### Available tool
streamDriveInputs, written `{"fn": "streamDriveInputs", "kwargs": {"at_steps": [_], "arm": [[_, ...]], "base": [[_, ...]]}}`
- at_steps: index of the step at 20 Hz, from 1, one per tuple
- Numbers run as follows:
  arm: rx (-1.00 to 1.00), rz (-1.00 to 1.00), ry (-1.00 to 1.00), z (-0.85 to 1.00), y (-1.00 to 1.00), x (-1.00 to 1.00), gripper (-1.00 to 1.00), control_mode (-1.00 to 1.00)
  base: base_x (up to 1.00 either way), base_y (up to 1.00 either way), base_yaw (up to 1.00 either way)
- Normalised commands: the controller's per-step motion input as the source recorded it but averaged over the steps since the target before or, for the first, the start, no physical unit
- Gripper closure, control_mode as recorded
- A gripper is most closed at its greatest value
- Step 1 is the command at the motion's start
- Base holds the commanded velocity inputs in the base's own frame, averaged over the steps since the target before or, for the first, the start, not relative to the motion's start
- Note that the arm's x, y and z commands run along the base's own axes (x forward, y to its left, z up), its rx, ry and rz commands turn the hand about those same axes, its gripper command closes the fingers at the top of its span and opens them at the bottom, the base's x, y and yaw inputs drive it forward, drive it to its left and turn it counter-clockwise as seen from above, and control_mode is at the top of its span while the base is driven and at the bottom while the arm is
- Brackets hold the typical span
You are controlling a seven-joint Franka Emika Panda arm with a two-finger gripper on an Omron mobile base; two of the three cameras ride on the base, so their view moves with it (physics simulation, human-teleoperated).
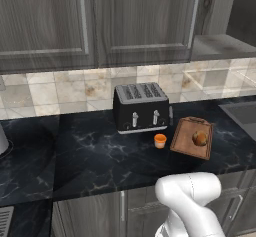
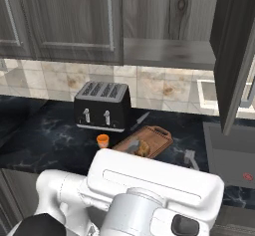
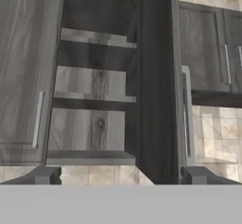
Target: Pick the bread, place it on the cutting board, pick the jam, place it on the counter, and close the cabinet.
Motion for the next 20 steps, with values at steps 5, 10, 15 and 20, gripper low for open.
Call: {"fn": "streamDriveInputs", "kwargs": {"at_steps": [5, 10, 15, 20], "arm": [[0.00, 0.00, 0.04, -0.11, -0.23, -0.20, -1.00, -1.00], [0.00, 0.00, 0.00, -0.18, -0.16, -0.04, -1.00, -1.00], [0.00, 0.00, 0.00, -0.24, -0.11, 0.00, -1.00, -1.00], [0.00, 0.00, 0.00, -0.18, -0.06, 0.00, -1.00, -1.00]], "base": [[0.00, 0.00, 0.00], [0.00, 0.00, 0.00], [0.00, 0.00, 0.00], [0.00, 0.00, 0.00]]}}
